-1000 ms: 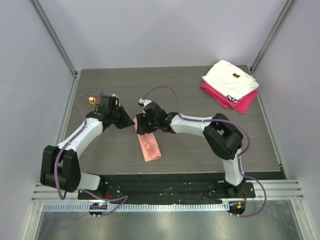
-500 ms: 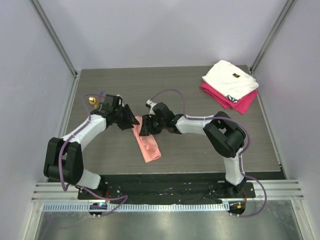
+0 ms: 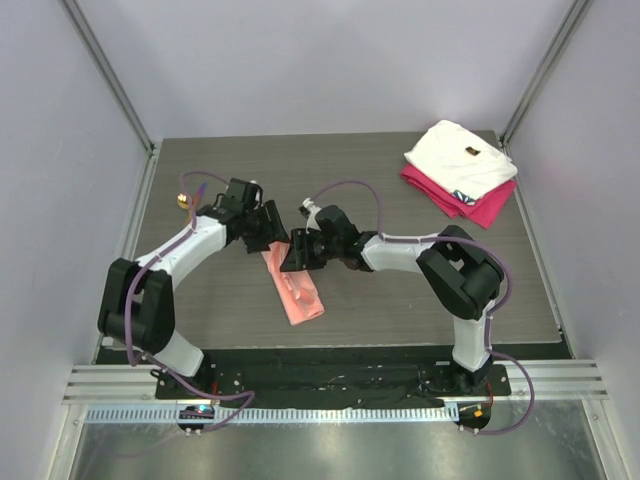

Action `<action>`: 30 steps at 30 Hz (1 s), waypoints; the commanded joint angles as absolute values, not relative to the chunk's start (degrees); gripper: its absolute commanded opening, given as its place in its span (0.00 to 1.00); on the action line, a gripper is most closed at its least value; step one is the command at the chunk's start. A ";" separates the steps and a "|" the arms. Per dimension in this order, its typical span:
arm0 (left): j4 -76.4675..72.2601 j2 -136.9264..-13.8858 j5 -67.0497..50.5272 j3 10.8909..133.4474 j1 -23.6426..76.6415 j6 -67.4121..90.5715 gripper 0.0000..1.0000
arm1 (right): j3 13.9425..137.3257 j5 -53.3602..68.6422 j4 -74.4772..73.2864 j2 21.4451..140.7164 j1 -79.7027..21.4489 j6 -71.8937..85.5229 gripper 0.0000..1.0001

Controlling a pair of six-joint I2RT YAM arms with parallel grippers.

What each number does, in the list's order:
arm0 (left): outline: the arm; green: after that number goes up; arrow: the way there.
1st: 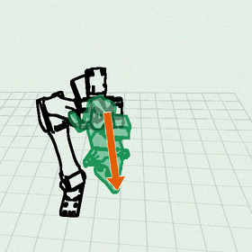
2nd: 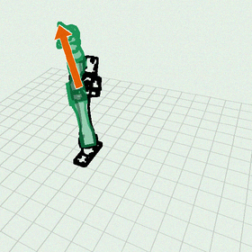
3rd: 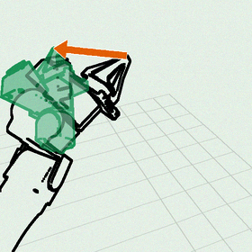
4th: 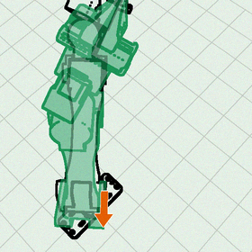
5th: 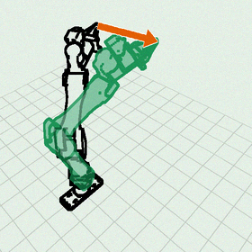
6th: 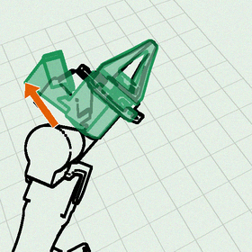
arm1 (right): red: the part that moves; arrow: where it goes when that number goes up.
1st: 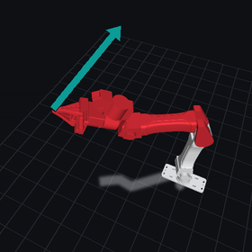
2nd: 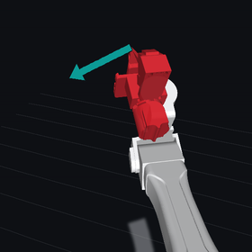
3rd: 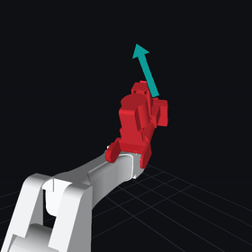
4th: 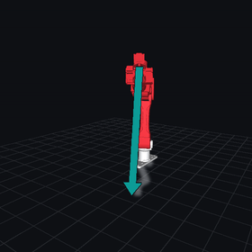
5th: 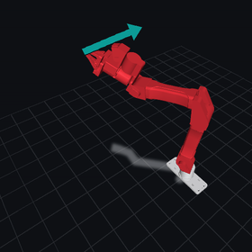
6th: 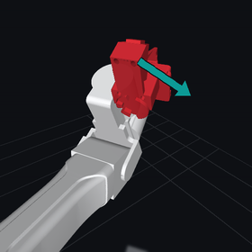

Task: Fold the napkin into a case and place the utensils inside
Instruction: Smooth out the smaller rectangle-folded napkin at the center of the board.

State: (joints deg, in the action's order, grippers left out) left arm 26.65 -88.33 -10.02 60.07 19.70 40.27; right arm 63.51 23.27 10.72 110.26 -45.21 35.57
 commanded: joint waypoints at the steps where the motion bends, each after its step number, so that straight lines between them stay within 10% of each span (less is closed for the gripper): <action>1: 29.18 -90.87 -6.15 64.94 20.83 37.27 0.64 | 62.84 24.17 14.24 106.17 -45.35 36.47 0.51; 19: 31.46 -99.22 -2.29 70.31 25.05 37.18 0.66 | 55.90 25.84 16.87 100.64 -44.03 38.93 0.47; 30: 32.61 -101.78 1.39 71.98 24.87 37.00 0.41 | 51.42 28.83 21.97 101.95 -45.35 44.38 0.35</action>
